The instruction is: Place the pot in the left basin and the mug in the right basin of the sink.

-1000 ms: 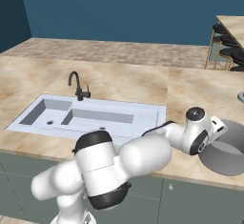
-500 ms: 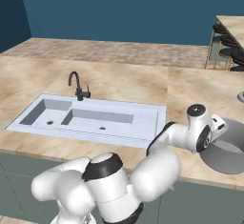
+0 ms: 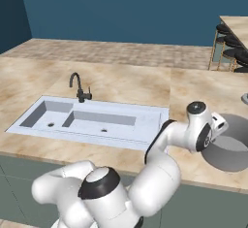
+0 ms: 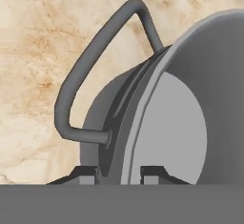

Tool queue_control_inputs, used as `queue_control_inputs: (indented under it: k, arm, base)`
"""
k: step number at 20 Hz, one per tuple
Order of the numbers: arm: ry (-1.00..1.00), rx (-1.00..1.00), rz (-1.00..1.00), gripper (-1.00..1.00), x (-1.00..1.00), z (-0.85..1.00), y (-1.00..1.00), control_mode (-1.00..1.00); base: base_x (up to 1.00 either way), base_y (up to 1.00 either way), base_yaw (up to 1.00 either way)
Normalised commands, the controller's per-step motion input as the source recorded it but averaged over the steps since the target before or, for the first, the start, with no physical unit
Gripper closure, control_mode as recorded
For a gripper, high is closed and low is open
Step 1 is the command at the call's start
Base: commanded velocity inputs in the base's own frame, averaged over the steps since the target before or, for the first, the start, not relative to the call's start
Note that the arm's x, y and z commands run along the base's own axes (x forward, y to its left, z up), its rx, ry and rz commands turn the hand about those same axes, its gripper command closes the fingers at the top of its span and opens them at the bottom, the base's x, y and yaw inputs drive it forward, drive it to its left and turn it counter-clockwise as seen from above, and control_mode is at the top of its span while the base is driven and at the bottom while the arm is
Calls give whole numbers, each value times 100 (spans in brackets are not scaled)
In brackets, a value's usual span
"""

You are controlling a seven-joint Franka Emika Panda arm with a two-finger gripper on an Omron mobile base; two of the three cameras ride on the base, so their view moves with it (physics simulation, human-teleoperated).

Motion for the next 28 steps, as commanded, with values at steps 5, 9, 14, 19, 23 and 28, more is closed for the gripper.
queue_control_inputs:
  k: [5, 9, 14, 19, 23, 28]
  arm:
    - [-6, 1, 4, 100, -10, 81, 47, -100]
    - [-2, 4, 5, 100, -3, 86, 43, -100]
    - [0, 11, 11, 100, 0, 80, 53, -100]
    - [0, 24, 14, 100, 0, 64, 68, -100]
    - [0, 24, 16, 100, 0, 54, 81, -100]
    - [0, 14, 14, 100, 0, 24, 85, -100]
  base:
    - [0, 0, 0]
    - [0, 0, 0]
    - [0, 0, 0]
    - [0, 0, 0]
    - [0, 0, 0]
    - [0, 0, 0]
